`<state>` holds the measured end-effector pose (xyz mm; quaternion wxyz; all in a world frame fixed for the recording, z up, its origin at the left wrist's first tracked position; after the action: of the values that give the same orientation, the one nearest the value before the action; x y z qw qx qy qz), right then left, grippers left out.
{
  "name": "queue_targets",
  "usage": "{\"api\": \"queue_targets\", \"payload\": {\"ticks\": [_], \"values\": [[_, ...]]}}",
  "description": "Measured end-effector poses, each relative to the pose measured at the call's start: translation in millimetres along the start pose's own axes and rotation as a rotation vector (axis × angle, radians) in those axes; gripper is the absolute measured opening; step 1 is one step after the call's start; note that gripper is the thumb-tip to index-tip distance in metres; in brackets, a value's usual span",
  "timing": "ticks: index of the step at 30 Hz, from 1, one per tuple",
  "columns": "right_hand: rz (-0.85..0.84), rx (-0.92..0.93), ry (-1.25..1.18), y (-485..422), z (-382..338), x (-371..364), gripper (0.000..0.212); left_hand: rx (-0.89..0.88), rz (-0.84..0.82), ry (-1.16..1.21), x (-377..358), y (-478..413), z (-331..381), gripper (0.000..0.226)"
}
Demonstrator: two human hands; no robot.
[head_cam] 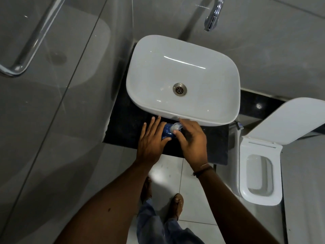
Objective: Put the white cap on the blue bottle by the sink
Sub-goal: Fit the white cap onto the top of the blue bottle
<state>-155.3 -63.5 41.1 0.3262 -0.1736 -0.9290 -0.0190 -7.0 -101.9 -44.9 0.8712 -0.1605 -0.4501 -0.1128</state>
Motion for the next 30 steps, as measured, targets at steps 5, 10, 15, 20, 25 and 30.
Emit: {"api": "queue_targets", "payload": {"ticks": [5,10,15,20,25,30], "values": [[0.168,-0.113,0.082,4,1,-1,0.031,-0.001,-0.023,0.004,2,-1,-1,0.065],[0.277,-0.275,-0.013,12,-6,-12,0.017,-0.001,-0.050,-0.025,-1,-1,-1,0.063],[0.377,-0.402,-0.034,16,-10,-19,0.027,-0.014,-0.046,-0.044,-3,-1,-4,0.064],[0.442,-0.478,-0.083,19,-13,-25,0.029,-0.015,-0.047,-0.027,-4,0,-4,0.064],[0.420,-0.428,-0.118,20,-16,-22,0.035,-0.004,-0.071,0.008,1,0,-1,0.071],[0.323,-0.251,-0.218,35,10,-7,0.034,0.026,-0.104,0.056,7,-2,0,0.067]]}}
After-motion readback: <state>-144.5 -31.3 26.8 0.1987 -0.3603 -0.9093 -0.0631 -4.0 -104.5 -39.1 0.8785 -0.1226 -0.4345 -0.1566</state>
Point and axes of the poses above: each hand's wrist, its own y-axis away from the middle knuckle, its own x-axis out of the back of the hand, z = x × y, the point moved 4 cm from there along -y, towards the middle knuckle, and after that the axes turned 3 degrees about z, right-handed, at the moved point
